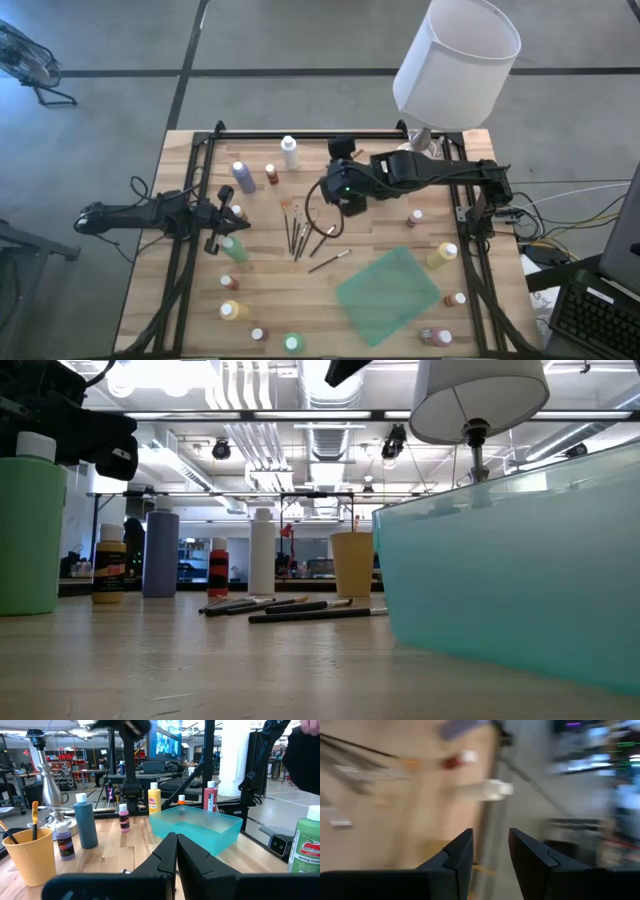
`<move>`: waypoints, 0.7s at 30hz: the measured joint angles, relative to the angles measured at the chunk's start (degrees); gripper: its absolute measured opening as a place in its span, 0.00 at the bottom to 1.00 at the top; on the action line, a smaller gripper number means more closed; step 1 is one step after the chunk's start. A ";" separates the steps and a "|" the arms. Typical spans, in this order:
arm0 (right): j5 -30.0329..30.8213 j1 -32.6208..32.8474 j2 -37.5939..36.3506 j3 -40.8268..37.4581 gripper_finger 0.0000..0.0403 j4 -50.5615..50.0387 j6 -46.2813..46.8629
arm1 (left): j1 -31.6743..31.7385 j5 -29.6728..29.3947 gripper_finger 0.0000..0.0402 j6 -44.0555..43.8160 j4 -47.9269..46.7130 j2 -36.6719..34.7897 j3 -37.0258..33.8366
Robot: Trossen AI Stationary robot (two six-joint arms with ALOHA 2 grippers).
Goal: Pick & Place Paint Supplies
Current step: Put the silver paintbrush into the yellow cup
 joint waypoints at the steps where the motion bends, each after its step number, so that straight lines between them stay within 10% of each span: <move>1: -2.66 -0.07 0.02 0.04 0.28 -1.43 1.76 | -0.02 0.02 0.03 0.00 0.00 0.00 0.00; 21: -17.96 0.14 0.14 -15.38 0.18 -6.71 19.12 | -0.02 0.01 0.03 -0.02 0.00 0.00 0.00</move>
